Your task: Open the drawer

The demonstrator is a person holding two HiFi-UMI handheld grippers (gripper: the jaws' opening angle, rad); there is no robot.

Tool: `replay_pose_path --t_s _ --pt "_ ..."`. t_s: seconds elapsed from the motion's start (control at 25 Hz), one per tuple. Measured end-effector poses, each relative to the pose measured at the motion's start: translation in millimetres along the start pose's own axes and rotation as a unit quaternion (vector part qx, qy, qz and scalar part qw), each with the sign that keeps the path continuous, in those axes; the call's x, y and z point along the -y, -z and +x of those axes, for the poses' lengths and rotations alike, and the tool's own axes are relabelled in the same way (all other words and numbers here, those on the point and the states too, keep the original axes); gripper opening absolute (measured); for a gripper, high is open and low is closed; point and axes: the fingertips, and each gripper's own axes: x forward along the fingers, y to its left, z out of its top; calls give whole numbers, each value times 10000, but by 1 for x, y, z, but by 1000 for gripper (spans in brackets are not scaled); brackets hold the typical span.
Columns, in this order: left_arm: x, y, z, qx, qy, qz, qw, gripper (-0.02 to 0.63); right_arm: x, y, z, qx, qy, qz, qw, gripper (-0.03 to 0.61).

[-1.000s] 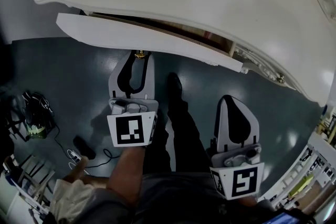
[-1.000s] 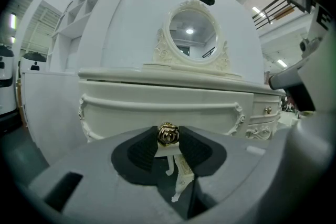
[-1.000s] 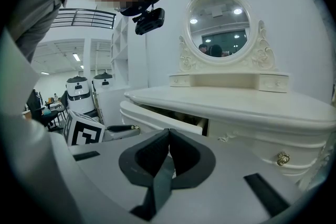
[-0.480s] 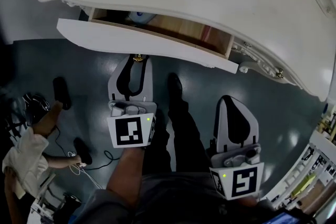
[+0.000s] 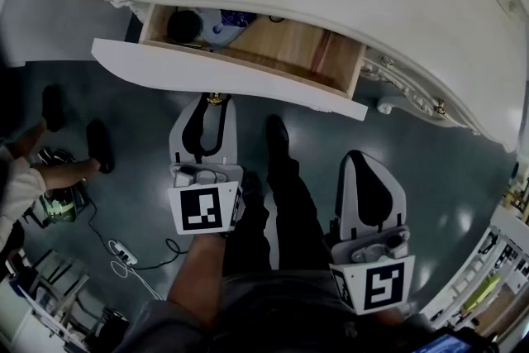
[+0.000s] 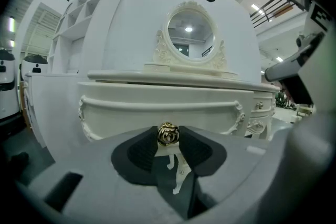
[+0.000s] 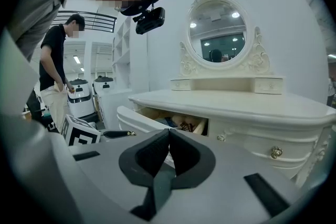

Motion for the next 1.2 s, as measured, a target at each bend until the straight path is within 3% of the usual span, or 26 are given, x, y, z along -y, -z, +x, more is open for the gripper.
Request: replay_pose_path --t_s 1.2 --pt "1 28 -74 90 109 128 9998 135 -47 8 -61 358 114 -26 9993 14"
